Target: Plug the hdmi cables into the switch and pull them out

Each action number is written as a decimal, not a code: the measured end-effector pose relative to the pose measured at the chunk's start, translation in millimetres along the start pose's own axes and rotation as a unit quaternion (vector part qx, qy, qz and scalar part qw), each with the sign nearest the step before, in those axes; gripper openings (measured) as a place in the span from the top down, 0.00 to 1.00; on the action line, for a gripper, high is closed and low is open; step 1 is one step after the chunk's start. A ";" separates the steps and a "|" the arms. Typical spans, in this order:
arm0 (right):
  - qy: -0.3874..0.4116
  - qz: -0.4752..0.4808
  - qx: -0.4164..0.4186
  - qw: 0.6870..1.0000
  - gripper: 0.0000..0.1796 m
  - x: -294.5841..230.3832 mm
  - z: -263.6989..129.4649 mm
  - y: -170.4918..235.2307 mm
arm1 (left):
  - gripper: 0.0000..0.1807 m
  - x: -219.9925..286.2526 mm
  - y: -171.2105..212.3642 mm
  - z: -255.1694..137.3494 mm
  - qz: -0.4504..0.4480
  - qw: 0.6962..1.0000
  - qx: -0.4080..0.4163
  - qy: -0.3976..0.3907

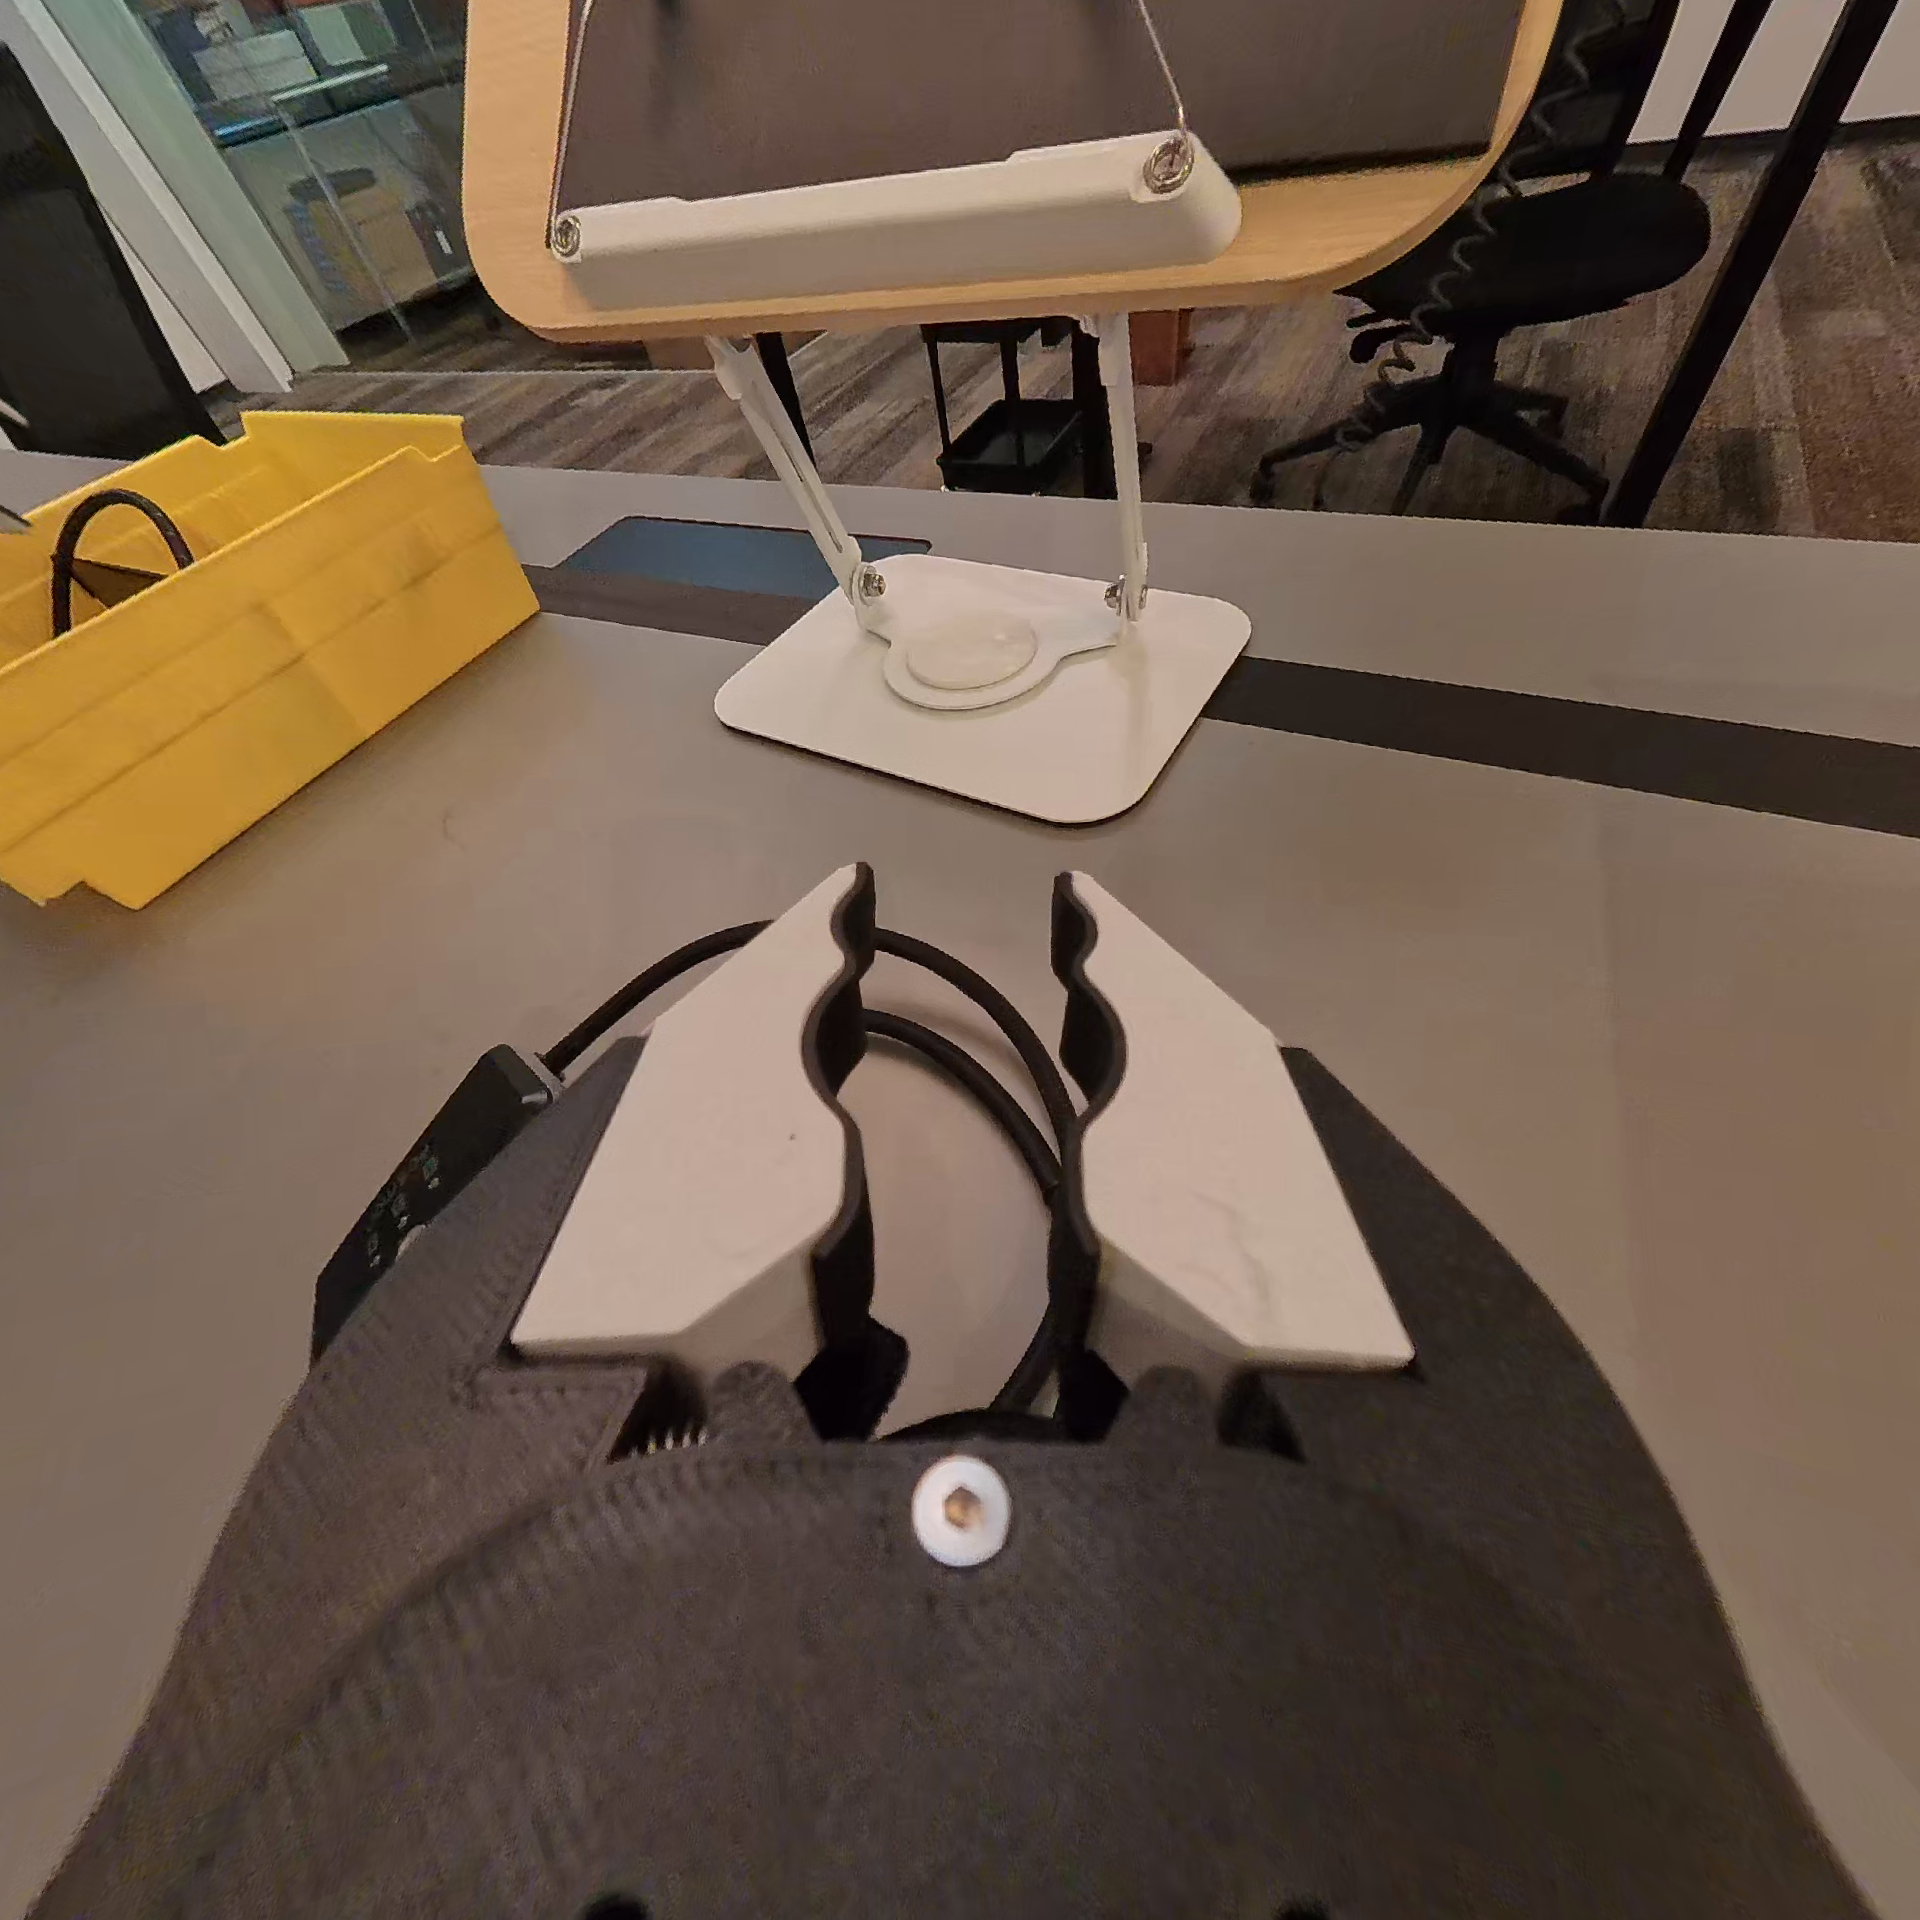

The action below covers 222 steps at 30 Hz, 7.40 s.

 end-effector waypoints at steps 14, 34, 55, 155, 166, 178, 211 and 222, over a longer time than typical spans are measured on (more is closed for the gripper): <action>-0.014 -0.004 -0.010 1.000 0.82 -8.3 6.7 6.6 | 0.77 -21.7 29.1 51.2 -0.004 0.999 -0.041 -0.035; -0.019 0.001 -0.009 1.000 0.82 -10.2 7.6 6.3 | 0.98 -58.4 42.6 6.0 -0.046 0.991 -0.025 -0.127; -0.053 -0.057 0.055 0.995 0.83 -52.4 -9.9 -29.0 | 0.98 -52.7 -48.0 -174.5 -0.153 0.940 0.182 -0.247; -0.227 -0.280 0.060 0.931 1.00 -179.1 -36.7 -13.1 | 1.00 82.0 -241.7 -180.2 -0.294 0.732 0.561 0.251; -0.261 -0.260 0.152 0.917 1.00 -187.9 -64.9 -45.3 | 1.00 90.3 -230.8 -110.6 -0.393 0.653 0.510 0.399; -0.261 -0.231 0.191 0.918 1.00 -186.5 -77.2 -65.8 | 0.95 133.6 -230.8 -78.6 -0.417 0.626 0.483 0.448; -0.263 -0.275 0.012 0.925 1.00 -162.6 -39.5 -3.2 | 0.66 179.5 -172.7 -20.8 -0.444 0.759 0.319 0.353; -0.292 -0.281 -0.009 0.914 1.00 -157.5 -42.3 9.5 | 0.57 179.4 -166.0 -31.4 -0.367 0.817 0.336 0.292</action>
Point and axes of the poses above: each gripper's, where its closed fingertips meet, z out along the fingers, y out of its underside, x = y × z across the jaws, the point moved 2 cm from there along -z, back along the fingers, and after that the axes turned 8 degrees about y, right-handed, at the moved point
